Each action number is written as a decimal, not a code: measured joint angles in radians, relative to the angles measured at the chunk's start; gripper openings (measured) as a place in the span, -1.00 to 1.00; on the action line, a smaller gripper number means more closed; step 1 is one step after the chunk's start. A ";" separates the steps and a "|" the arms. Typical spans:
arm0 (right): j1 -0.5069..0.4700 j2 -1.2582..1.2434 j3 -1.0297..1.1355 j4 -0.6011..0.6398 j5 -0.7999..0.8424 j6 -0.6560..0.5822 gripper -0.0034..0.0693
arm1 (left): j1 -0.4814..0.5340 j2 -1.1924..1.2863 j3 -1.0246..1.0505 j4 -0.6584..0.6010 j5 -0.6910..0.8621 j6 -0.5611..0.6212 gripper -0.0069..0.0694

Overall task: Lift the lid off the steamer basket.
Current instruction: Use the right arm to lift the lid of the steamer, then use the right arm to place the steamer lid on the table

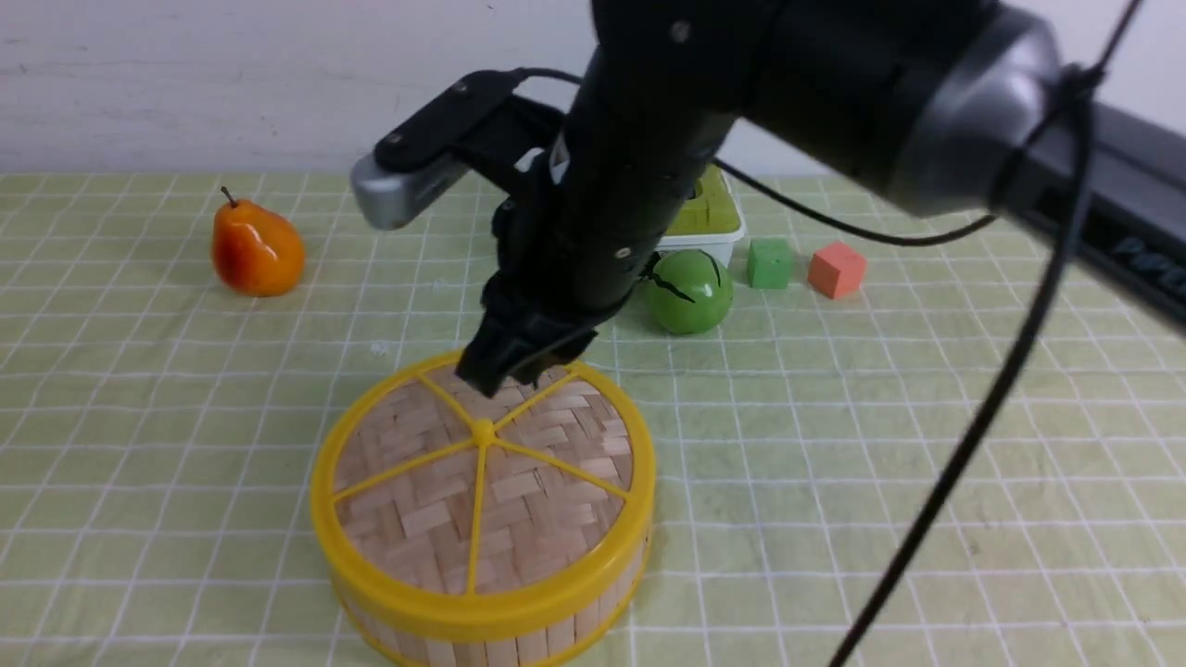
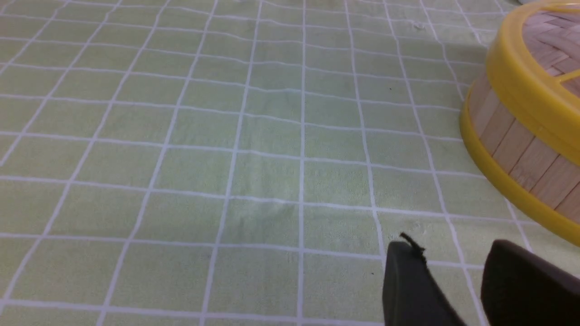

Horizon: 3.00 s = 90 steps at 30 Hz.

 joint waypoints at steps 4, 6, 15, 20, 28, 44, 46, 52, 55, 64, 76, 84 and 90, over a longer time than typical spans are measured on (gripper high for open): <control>0.004 0.060 -0.047 0.000 -0.012 0.036 -0.17 | 0.000 0.000 0.000 0.000 0.000 0.000 -0.19; 0.006 0.101 -0.059 0.000 -0.045 0.043 0.14 | 0.000 0.000 0.000 0.000 0.000 0.000 -0.19; 0.006 0.191 -0.060 -0.020 -0.089 0.063 0.32 | 0.000 0.000 0.000 0.000 0.000 0.000 -0.19; 0.006 0.219 -0.061 -0.051 -0.092 0.089 0.07 | 0.000 0.000 0.000 0.000 0.000 0.000 -0.19; 0.007 0.219 -0.069 -0.040 -0.088 0.091 -0.61 | 0.000 0.000 0.000 0.000 0.000 0.000 -0.19; 0.006 0.038 -0.167 -0.107 0.003 0.077 -0.69 | 0.000 0.000 0.000 0.000 0.000 0.000 -0.19; 0.006 -0.027 -0.171 -0.154 0.004 0.072 -0.69 | 0.000 0.000 0.000 0.000 0.000 0.000 -0.19; -0.072 -0.242 -0.074 -0.239 0.010 0.069 -0.69 | 0.000 0.000 0.000 0.000 0.000 0.000 -0.19; -0.149 -0.333 0.031 -0.241 0.011 0.084 -0.69 | 0.000 0.000 0.000 0.000 0.000 0.000 -0.19; -0.462 -0.482 0.507 -0.181 -0.046 0.110 -0.69 | 0.000 0.000 0.000 0.000 0.000 0.000 -0.19; -0.512 -0.360 0.818 -0.077 -0.433 0.116 -0.69 | 0.000 0.000 0.000 0.000 0.000 0.000 -0.19; -0.512 -0.209 0.818 -0.074 -0.475 0.124 -0.69 | 0.000 0.000 0.000 0.000 0.000 0.000 -0.19; -0.512 -0.175 0.818 -0.074 -0.493 0.168 -0.34 | 0.000 0.000 0.000 0.000 0.000 0.000 -0.19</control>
